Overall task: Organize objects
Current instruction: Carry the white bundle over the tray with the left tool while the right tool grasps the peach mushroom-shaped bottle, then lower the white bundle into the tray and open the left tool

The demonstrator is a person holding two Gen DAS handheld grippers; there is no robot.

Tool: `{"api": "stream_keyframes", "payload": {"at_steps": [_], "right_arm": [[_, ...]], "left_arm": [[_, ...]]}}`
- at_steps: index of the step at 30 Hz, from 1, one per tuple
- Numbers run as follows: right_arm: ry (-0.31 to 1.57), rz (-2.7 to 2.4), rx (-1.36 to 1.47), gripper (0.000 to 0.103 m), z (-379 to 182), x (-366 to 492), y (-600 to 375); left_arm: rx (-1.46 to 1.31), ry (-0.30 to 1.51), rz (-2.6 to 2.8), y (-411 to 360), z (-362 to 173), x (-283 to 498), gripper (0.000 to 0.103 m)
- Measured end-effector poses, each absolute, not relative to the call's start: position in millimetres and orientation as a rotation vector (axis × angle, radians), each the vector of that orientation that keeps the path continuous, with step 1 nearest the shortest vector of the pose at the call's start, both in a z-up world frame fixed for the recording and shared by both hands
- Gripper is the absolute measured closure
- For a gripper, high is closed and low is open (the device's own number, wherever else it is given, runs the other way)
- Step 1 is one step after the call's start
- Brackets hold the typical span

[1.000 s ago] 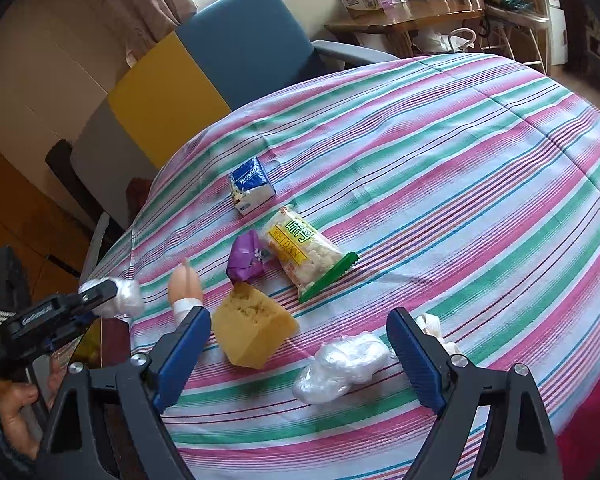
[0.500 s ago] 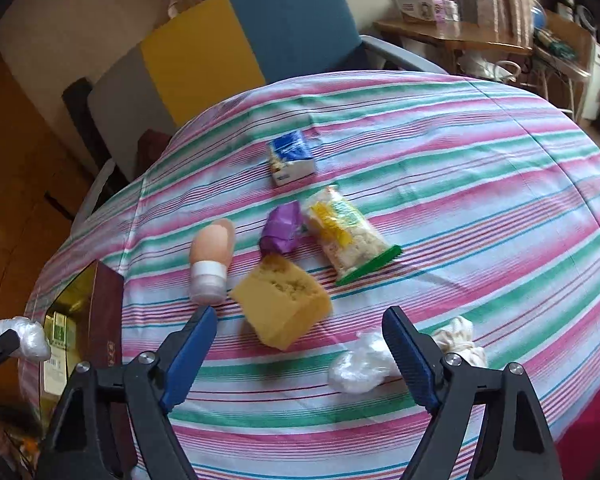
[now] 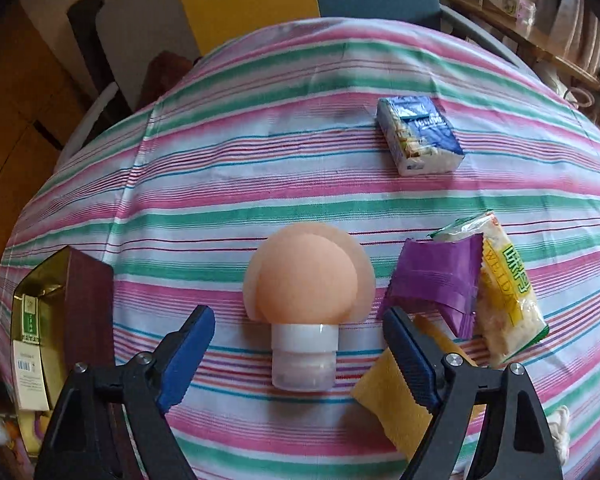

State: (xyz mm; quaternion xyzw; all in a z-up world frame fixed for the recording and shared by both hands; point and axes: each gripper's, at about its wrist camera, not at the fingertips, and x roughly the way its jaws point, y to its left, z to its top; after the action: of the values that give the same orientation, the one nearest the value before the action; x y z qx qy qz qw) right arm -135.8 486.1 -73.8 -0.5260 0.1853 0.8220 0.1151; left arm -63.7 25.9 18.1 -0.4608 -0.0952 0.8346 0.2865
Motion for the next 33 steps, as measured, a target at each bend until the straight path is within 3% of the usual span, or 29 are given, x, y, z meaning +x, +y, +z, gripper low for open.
{"api": "stream_keyframes", "payload": {"at_steps": [11, 18, 23, 33], "right_arm": [[0.483, 2.373, -1.560, 0.016, -88, -157, 486], [0.401, 2.403, -1.572, 0.045, -88, -154, 478], [0.378, 2.512, -1.552, 0.046, -72, -130, 459], [0.310, 2.724, -1.565, 0.046, -66, -84, 415]], "left_arm": [[-1.262, -0.332, 2.239, 1, 6, -67, 0.065], [-1.279, -0.327, 2.234, 2, 5, -64, 0.065], [-1.264, -0.286, 2.236, 10, 11, -67, 0.065], [-1.299, -0.029, 2.233, 67, 12, -125, 0.065]]}}
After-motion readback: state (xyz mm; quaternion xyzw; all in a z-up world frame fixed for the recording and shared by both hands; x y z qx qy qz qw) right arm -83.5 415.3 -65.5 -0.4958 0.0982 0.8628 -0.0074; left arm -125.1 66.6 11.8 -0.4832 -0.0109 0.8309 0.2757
